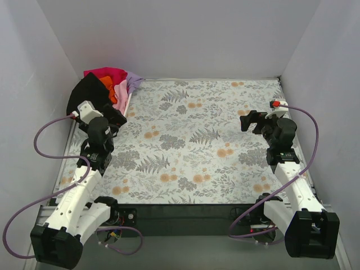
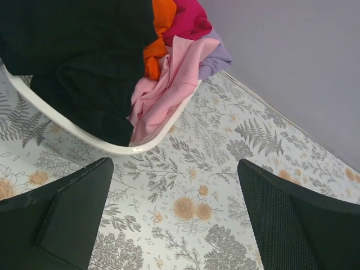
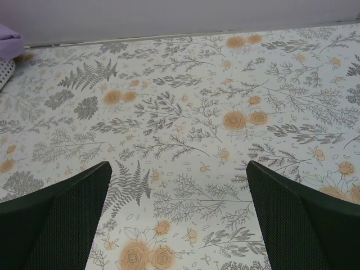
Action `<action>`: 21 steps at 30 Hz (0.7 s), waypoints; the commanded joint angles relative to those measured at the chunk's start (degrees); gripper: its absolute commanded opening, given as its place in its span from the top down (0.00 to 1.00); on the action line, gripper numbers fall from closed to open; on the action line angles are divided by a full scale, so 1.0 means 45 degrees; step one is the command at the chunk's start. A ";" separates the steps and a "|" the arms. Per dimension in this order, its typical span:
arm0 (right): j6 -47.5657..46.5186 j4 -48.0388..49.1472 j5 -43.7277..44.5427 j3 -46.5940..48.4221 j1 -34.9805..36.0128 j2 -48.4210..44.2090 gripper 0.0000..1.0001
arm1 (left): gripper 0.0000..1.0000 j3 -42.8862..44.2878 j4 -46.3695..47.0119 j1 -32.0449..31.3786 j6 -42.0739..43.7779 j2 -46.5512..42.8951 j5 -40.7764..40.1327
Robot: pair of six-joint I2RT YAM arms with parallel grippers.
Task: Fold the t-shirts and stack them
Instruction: Grab the tshirt from the pile
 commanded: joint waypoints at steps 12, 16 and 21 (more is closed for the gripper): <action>-0.0010 0.0535 -0.0028 0.0568 0.0012 -0.0129 0.02 | 0.12 0.0464 0.2055 0.1030 0.2347 0.2766 -0.1989; 0.0010 0.0535 -0.0048 0.0489 0.0012 -0.0421 0.02 | 0.12 0.1773 0.1800 0.2691 0.2191 0.5208 -0.0779; 0.0088 0.0515 -0.0068 0.0470 0.0012 -0.0480 0.02 | 0.12 0.2572 0.2836 0.4196 0.2327 0.7241 0.0491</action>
